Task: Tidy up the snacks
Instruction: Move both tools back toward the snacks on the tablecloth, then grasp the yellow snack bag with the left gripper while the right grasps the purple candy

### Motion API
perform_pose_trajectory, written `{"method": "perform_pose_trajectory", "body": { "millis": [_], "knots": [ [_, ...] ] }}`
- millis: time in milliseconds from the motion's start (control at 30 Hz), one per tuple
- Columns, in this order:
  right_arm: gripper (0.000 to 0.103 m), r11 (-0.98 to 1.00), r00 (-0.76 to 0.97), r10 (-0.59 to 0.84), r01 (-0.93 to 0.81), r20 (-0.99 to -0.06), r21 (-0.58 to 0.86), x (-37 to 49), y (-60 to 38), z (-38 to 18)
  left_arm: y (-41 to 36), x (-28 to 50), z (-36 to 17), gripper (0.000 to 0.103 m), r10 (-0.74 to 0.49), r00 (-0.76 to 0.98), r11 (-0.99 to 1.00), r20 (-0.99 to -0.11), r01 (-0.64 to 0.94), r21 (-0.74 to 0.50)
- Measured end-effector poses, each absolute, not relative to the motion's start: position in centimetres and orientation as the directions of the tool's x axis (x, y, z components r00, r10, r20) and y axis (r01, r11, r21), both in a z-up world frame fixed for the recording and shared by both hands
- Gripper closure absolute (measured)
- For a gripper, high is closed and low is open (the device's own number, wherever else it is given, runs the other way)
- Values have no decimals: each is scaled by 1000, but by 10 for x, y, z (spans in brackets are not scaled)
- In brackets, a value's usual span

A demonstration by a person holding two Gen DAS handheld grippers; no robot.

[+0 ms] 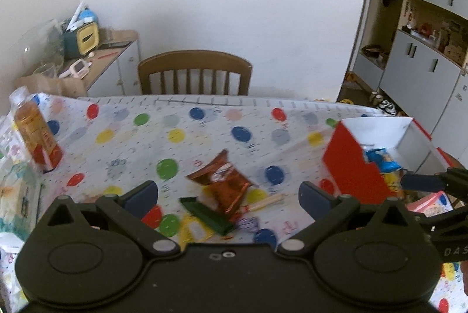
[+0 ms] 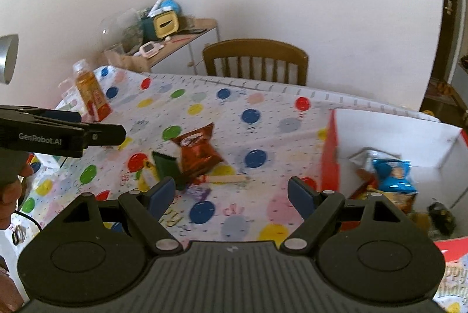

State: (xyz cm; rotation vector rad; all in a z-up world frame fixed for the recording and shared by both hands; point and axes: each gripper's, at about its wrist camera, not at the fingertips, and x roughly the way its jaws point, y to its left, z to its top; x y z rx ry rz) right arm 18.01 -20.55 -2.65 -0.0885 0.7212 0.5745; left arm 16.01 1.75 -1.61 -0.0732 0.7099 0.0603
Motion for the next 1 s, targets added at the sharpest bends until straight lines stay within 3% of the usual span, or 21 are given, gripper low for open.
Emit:
{"method": "perform_pose_trajectory", "body": {
  "millis": [433, 633, 733, 1000],
  "knots": [
    [19, 803, 524, 448, -593, -724, 68, 203, -148, -71, 67, 164, -66, 5, 36, 700, 989, -714, -128, -77],
    [19, 764, 475, 452, -643, -755, 53, 213, -127, -97, 77, 179, -101, 20, 14, 638, 983, -770, -151, -107],
    [29, 740, 449, 452, -671, -771, 43, 221, -116, -108, 80, 185, -117, 23, 19, 614, 983, -789, -154, -96],
    [40, 704, 405, 450, -709, -796, 37, 243, -96, -134, 81, 206, -139, 27, -28, 569, 983, -822, -132, -125]
  ]
}}
